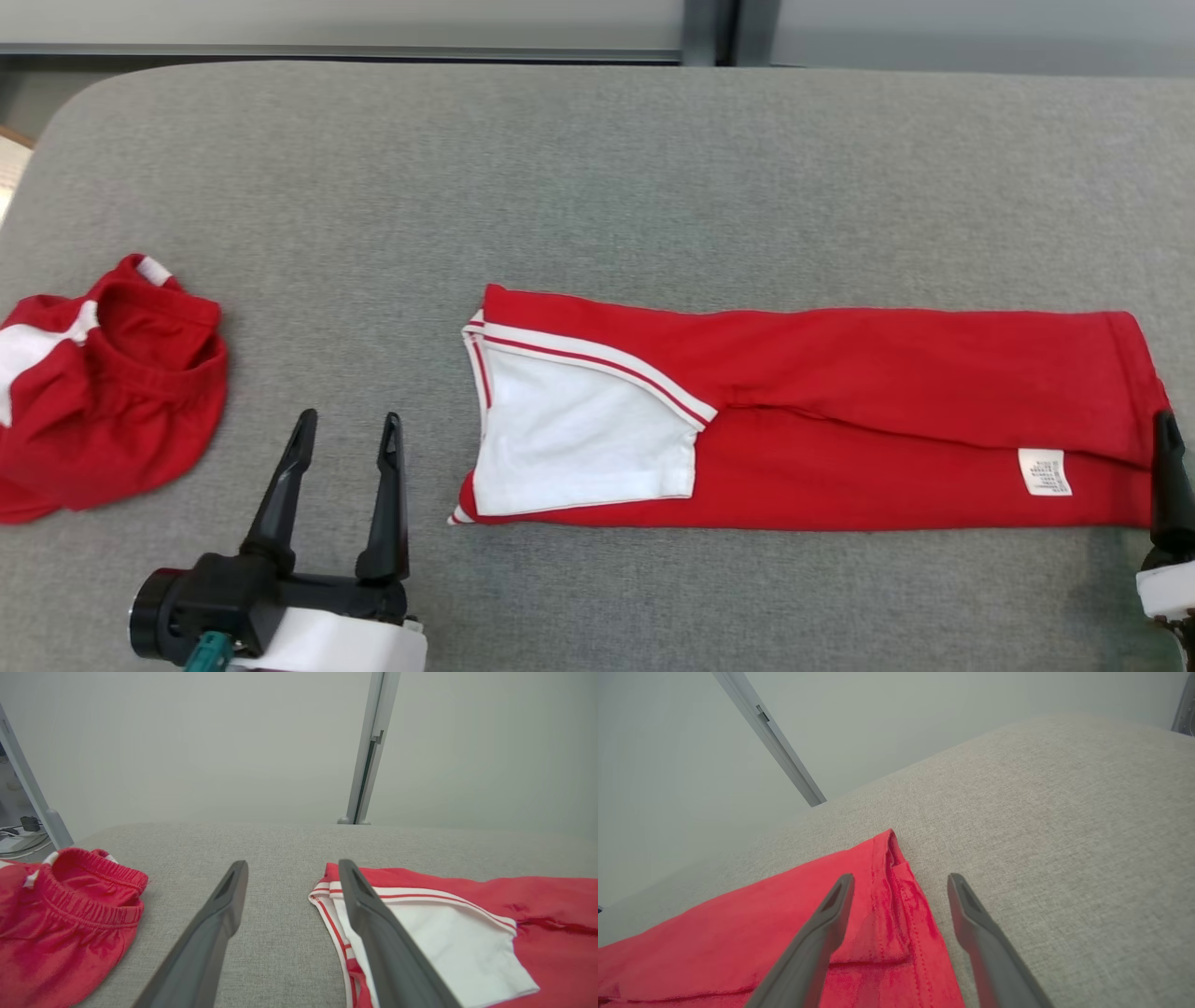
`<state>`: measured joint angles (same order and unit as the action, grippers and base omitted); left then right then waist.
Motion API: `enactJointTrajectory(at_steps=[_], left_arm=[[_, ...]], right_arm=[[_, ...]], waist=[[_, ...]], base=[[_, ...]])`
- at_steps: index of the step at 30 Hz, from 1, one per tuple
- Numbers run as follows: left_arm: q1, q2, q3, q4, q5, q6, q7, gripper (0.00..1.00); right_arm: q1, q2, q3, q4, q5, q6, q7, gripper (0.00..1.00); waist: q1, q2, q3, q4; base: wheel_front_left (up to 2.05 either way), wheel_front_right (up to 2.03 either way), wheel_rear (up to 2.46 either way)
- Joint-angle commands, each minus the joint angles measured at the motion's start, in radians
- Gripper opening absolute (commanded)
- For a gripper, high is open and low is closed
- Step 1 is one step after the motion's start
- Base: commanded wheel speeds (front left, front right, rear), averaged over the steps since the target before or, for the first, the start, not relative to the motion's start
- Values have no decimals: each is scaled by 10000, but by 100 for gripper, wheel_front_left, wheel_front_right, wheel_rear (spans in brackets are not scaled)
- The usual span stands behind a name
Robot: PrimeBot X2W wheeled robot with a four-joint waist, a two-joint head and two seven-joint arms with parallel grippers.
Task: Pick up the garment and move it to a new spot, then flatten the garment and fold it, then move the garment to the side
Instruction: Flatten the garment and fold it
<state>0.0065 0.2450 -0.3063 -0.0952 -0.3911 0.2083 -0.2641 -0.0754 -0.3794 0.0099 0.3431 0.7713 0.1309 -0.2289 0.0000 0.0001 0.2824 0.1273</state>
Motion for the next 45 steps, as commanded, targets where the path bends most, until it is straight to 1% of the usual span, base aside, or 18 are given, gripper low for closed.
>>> enactJointTrajectory(at_steps=[1,3,4,7,12,13,14,15,16,17,20,24,28,31,34,38,39,45], left_arm=[[45,-119,146,58,285,-146,1,100],[234,-548,353,217,761,-481,1,100],[343,-884,535,348,1142,-811,1,100],[447,-1241,756,492,1633,-1249,1,100],[647,-1637,996,618,2126,-1741,0,100],[655,-1691,1035,645,2207,-1812,0,100],[659,-1735,1056,670,2272,-1891,0,100],[648,-1778,1079,682,2324,-1952,0,100],[628,-1811,1098,684,2362,-1995,0,100],[613,-1824,1100,692,2419,-2044,0,100],[570,-1875,1093,731,2545,-2169,0,100],[452,-1909,1149,790,2613,-2286,0,100],[315,-1921,1162,833,2696,-2406,0,100],[196,-1926,1185,842,2751,-2471,0,100],[146,-1929,1199,877,2757,-2502,0,100],[-15,-1926,1132,1031,2793,-2576,0,100],[-15,-1926,1132,1031,2793,-2576,0,100],[-202,-1929,1052,1186,2747,-2579,0,100]], right_arm=[[-89,-54,-36,169,-41,-4,89,100],[-202,-103,-23,569,-103,-4,332,100],[-226,-188,-78,922,-235,-4,599,100],[-246,-194,-229,1340,-504,-4,981,100],[-275,-94,-505,1873,-958,-4,1570,100],[-271,-67,-536,1956,-1061,-4,1700,78],[-291,-17,-571,2041,-1126,-4,1828,46],[-310,29,-622,2112,-1199,-4,1926,28],[-319,68,-688,2162,-1287,-4,2003,2],[-305,81,-733,2188,-1374,-6,2065,0],[-347,1,-1072,2191,-1674,-18,1913,0],[-449,-286,-1552,2073,-2242,-26,1779,0],[-631,-858,-2137,1830,-2732,-16,1761,0],[-728,-1270,-2581,1411,-3135,-15,1895,0],[-839,-1365,-2876,430,-3564,-13,2214,0],[-812,-1101,-2847,-1502,-3926,-13,2754,0],[-812,-1101,-2847,-1502,-3926,-13,2754,0],[-268,-127,-2483,-4700,-4675,-12,3820,0]], waist=[[0,-1,-176,224],[0,-1,-287,417],[0,-1,-376,608],[0,-1,-457,831],[0,-1,-493,1049],[0,-1,-502,1079],[0,-1,-507,1104],[0,-1,-504,1124],[0,-1,-501,1138],[0,-1,-494,1145],[0,-1,-449,1093],[0,-1,-318,816],[0,-1,-134,456],[0,-1,-13,158],[0,-1,78,-136],[0,-1,151,-363],[0,-1,151,-363],[0,-1,172,-374]], base=[[0,0,0],[0,0,0],[0,0,0],[0,0,0],[0,0,0],[0,0,0],[0,0,0],[0,0,0],[0,0,0],[0,0,0],[0,0,0],[0,0,0],[0,0,0],[0,0,0],[0,0,0],[0,0,0],[0,0,0],[0,0,0]])
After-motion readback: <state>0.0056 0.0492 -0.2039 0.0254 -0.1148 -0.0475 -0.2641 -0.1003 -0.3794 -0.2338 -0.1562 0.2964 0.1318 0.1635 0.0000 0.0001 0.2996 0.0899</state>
